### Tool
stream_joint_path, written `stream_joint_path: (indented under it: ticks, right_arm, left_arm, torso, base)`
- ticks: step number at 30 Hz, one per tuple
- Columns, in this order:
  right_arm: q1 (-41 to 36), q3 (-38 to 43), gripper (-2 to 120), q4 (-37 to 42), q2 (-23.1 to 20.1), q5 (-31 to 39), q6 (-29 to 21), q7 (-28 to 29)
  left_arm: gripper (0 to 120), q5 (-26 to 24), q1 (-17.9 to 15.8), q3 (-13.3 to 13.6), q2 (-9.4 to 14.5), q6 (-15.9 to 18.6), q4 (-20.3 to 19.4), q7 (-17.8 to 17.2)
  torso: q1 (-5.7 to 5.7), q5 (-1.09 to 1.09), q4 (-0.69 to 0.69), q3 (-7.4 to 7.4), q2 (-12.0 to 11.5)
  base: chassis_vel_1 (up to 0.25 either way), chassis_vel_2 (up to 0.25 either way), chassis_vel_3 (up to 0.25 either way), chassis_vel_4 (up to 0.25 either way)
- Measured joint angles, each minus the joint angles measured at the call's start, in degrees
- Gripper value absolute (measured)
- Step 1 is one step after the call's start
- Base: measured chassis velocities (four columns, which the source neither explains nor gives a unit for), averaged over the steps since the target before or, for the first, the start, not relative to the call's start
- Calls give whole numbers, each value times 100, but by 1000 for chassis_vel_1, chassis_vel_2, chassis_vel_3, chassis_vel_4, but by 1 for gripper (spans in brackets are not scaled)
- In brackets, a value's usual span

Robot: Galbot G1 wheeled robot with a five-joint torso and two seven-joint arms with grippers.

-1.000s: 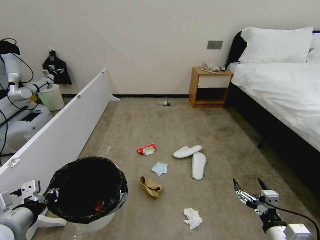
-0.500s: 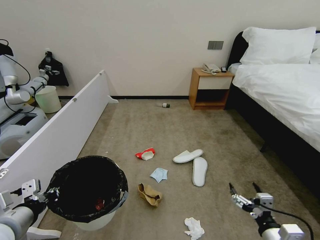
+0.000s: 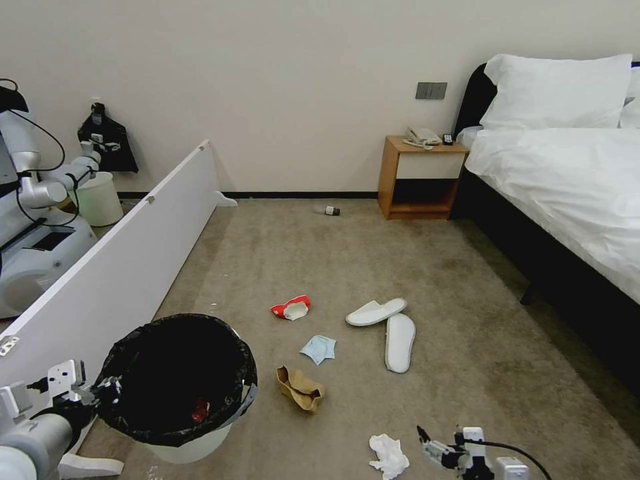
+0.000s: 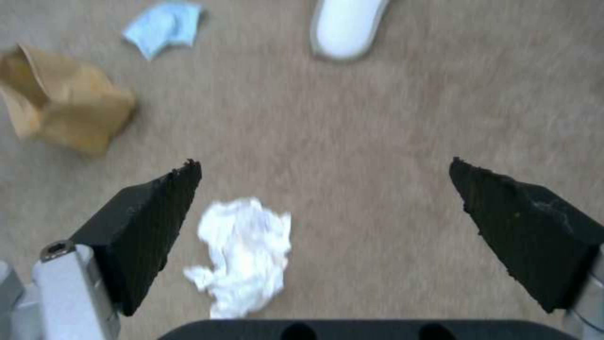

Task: Pick up the trash bin, then pick up the garbage from the floor and place it into the trash bin.

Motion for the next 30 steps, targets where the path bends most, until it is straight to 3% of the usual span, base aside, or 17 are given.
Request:
stream_joint_path:
  ticks: [8,30]
  right_arm:
    - [394,-451,100,-546,-81,2,-535,105]
    - [1253,-1316,100,-1788,374,-40,-851,489]
  left_arm:
    - [4,19,-21,14,8,0,-38,-31]
    - [4,30,0,16,-25,0,-126,-86]
  torso:
    - [0,0,-1,0,0]
    - [0,-1,-1,0,0]
  base:
    - [0,0,0,0]
    - [0,0,0,0]
